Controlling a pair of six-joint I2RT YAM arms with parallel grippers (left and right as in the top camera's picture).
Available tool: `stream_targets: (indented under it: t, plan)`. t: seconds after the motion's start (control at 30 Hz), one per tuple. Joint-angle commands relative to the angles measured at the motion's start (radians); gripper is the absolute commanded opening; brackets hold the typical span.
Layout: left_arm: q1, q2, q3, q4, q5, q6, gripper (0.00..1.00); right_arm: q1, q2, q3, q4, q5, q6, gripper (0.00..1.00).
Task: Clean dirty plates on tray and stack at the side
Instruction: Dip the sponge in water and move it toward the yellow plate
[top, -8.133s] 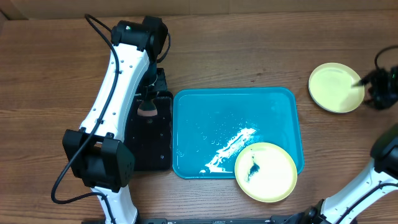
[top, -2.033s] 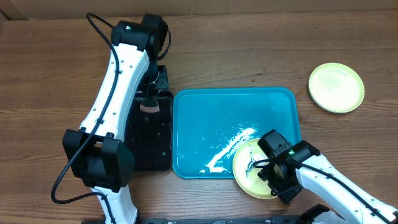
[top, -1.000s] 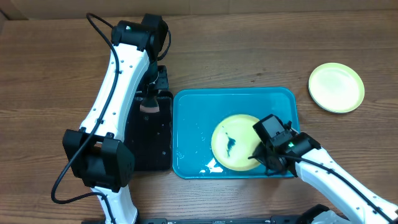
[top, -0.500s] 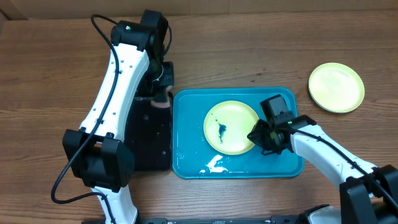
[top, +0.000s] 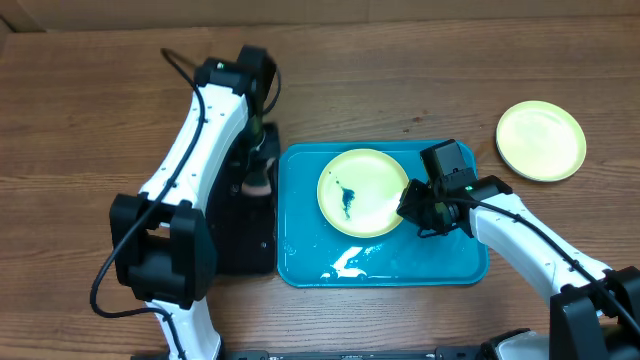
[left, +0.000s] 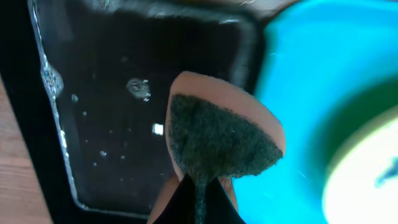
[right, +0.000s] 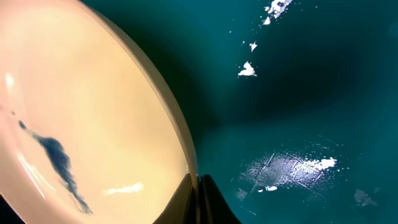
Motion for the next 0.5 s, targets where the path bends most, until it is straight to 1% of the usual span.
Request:
stream_targets:
  t: [0.0, 0.13, 0.23, 0.37, 0.47]
  plan:
    - [0.022, -0.018, -0.127, 0.058, -0.029, -0.065, 0.04, -0.004, -0.003, 0.023, 0.007, -0.017, -0.009, 0.04]
    - [0.023, -0.018, -0.286, 0.188, -0.025, -0.102, 0.04, -0.005, -0.003, 0.023, 0.007, -0.027, -0.025, 0.04]
    - [0.023, -0.018, -0.370, 0.267, -0.021, -0.105, 0.04, -0.005, -0.003, 0.023, 0.003, -0.035, -0.031, 0.04]
    - [0.023, -0.018, -0.434, 0.341, -0.022, -0.104, 0.04, -0.005, -0.003, 0.023, -0.001, -0.040, -0.031, 0.04]
    - [0.023, -0.019, -0.439, 0.351, -0.021, -0.105, 0.04, -0.005, -0.003, 0.023, -0.001, -0.043, -0.031, 0.04]
